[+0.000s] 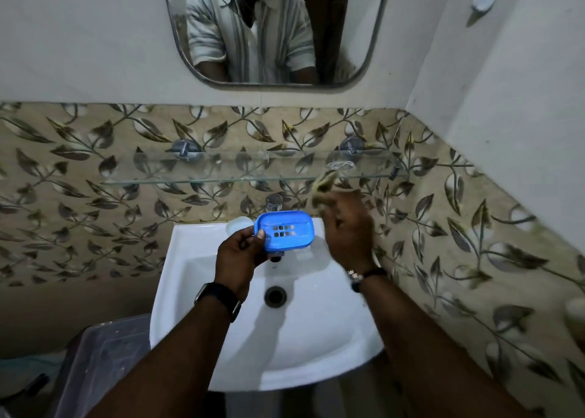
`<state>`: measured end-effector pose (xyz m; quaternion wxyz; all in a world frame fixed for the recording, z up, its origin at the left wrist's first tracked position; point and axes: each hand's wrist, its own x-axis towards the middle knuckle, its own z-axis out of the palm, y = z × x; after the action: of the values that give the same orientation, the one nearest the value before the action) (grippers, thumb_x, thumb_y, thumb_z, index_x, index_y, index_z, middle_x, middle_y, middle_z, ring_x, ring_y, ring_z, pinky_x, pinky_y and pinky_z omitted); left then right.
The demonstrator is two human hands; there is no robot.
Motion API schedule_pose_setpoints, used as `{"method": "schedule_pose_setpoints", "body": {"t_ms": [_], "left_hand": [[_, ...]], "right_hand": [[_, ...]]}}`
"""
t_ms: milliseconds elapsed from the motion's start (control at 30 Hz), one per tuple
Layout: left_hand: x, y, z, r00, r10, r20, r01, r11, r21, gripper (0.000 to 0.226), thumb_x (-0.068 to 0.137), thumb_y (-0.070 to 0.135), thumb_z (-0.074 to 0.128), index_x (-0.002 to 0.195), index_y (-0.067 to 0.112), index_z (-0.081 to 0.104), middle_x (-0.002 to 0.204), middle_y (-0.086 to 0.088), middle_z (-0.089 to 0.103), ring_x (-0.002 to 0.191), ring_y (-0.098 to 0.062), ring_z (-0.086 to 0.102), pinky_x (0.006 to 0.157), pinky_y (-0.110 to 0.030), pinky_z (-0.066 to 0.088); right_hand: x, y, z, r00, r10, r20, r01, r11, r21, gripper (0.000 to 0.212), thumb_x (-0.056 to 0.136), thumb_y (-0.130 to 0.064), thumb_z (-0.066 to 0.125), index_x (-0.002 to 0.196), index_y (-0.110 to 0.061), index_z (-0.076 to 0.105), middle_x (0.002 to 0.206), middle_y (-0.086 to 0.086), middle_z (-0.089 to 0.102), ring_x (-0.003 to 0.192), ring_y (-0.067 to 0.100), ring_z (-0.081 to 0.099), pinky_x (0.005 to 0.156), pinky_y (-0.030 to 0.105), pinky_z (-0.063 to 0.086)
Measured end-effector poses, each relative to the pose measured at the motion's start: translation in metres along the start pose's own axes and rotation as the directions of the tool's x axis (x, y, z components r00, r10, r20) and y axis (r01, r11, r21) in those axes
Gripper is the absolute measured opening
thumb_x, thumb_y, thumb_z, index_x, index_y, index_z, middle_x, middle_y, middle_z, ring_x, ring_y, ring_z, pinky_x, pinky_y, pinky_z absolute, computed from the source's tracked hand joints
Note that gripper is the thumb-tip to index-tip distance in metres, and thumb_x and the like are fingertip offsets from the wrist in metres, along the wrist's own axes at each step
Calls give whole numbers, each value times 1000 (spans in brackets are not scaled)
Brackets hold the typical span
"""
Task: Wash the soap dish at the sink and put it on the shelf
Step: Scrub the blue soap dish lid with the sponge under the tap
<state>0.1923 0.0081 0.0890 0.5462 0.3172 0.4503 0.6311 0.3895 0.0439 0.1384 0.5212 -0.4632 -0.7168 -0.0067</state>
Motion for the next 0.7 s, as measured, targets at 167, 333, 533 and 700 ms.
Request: {"method": "schedule_pose_setpoints", "body": {"t_ms": [167, 333, 533, 700], "left_hand": [[-6, 5, 8, 998, -55, 32, 55, 998, -1, 17, 98, -2, 54, 93, 4, 69, 82, -11, 73, 74, -23, 71, 66, -35, 62], [-10, 13, -5, 999, -40, 27, 41, 998, -44, 14, 99, 1, 55, 98, 2, 69, 86, -9, 76, 76, -22, 74, 66, -35, 63], [-12, 20, -14, 1000, -6, -28, 5, 999, -52, 19, 98, 8, 61, 113, -1, 66, 94, -11, 76, 81, -23, 74, 74, -39, 64], [-6, 26, -12, 1000, -19, 1, 19, 998, -58, 22, 98, 11, 60, 116, -1, 65, 99, -13, 72, 86, -23, 71, 78, -38, 62]], "right_hand": [[-15, -54, 34, 876, -136, 463, 213, 970, -119, 22, 84, -14, 49, 95, -8, 67, 96, 8, 66, 91, 30, 54, 81, 46, 45], [-6, -54, 31, 834, -171, 525, 357, 893, -276, 33, 87, -22, 47, 113, -25, 67, 102, -1, 62, 100, 27, 51, 81, 39, 35], [3, -53, 21, 899, 5, 438, 277, 768, -578, 31, 87, -28, 45, 104, -27, 71, 97, 3, 59, 100, 29, 50, 83, 43, 36], [-5, -89, 39, 859, 131, 496, 38, 948, -316, 41, 85, -34, 37, 109, -28, 71, 101, 2, 60, 105, 29, 48, 91, 44, 32]]}}
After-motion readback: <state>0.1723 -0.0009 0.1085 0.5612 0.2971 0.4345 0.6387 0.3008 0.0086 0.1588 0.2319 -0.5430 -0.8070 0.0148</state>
